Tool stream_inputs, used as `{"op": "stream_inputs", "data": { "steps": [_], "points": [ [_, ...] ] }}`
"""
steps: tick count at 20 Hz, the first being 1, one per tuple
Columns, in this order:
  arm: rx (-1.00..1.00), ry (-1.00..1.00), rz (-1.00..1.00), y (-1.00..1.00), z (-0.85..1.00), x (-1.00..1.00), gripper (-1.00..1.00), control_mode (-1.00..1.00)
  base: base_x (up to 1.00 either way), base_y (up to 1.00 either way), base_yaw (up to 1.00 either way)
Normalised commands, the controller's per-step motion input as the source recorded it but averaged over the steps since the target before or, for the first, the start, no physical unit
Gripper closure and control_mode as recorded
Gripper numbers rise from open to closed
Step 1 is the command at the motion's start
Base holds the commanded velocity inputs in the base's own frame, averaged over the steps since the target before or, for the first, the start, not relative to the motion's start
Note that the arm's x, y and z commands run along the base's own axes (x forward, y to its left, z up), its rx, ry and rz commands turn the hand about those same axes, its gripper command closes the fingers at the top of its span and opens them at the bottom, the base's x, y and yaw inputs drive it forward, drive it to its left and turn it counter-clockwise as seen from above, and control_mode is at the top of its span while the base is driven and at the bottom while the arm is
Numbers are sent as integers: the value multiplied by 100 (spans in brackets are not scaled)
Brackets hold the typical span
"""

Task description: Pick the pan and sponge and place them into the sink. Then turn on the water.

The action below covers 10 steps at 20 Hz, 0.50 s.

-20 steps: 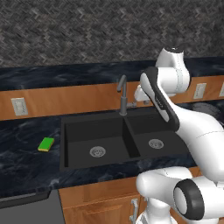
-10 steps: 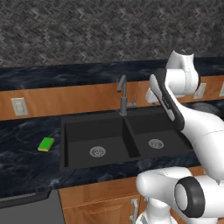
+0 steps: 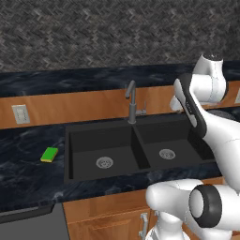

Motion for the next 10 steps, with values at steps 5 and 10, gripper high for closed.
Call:
{"op": "stream_inputs", "data": {
  "steps": [5, 10],
  "points": [
    [0, 0, 0, -52, 0, 0, -100, -100, 0, 0, 0],
    [0, 0, 0, -54, 0, 0, -100, -100, 0, 0, 0]
  ]
}}
